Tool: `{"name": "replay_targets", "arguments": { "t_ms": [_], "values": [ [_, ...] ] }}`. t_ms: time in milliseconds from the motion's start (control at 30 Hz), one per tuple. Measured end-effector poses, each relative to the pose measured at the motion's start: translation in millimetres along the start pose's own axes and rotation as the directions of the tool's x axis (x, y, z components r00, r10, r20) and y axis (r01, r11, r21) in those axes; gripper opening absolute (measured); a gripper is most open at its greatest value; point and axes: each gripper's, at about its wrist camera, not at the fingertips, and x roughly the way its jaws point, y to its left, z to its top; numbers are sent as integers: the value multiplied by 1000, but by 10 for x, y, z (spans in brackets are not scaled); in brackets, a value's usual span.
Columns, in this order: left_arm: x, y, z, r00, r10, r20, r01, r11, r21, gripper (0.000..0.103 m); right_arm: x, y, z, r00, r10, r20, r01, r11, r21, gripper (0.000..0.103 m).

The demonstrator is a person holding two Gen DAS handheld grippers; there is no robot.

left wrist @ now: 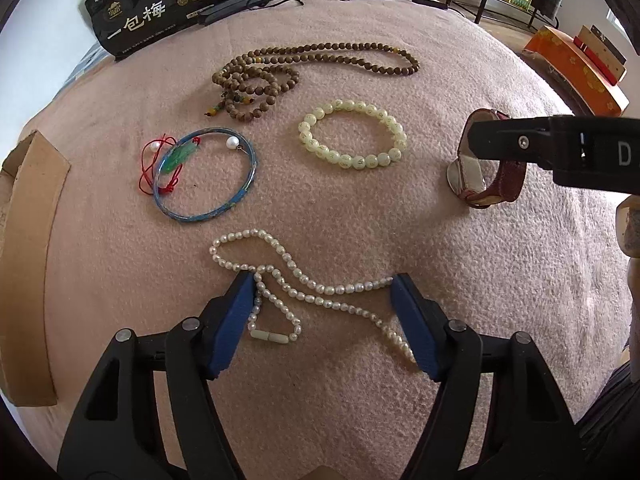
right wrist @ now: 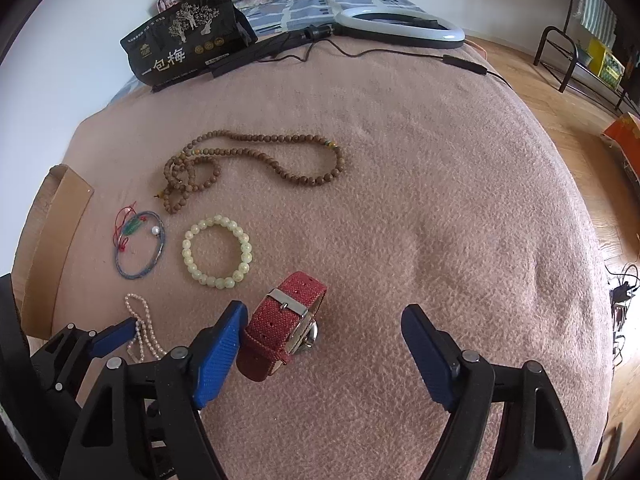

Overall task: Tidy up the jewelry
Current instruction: 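Grasp the pearl necklace with the left tool while the right tool grasps the red watch, then carry the pearl necklace and red watch into the cardboard box and release both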

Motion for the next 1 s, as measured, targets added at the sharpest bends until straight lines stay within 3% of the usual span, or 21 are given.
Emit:
{"name": "replay_targets", "arguments": {
  "t_ms": [200, 267, 333, 400, 467, 667, 1000],
  "values": [
    [9, 148, 49, 1000, -14, 0, 14, 998, -57, 31, -11, -17, -4, 1000, 1, 7, -1, 1000, -5, 75],
    [2, 227, 63, 1000, -21, -3, 21, 996, -83, 14, -10, -8, -8, 1000, -4, 3, 4, 1000, -10, 67],
    [-22, 278, 42, 999, -37, -5, 36, 994, -104, 10, 2, -2, -16, 1000, -2, -3, 2, 1000, -12, 62],
    [-29, 329, 44, 999, -45, -2, 44, 992, -114, 7, 12, -1, -28, 1000, 12, -10, -12, 1000, -10, 53],
    [-42, 356, 34, 999, -40, 4, 40, 993, -113, 6, 24, -6, -39, 1000, 18, -18, -18, 1000, -7, 35],
    [-156, 421, -45, 999, -41, 23, 44, 990, -132, 5, -2, -54, -65, 1000, 29, -12, -29, 1000, 7, 20],
    [-598, 614, -16, 989, -70, 133, 95, 978, -186, 5, -216, 44, -91, 998, -11, 65, 13, 999, -42, 19]
  ]
}}
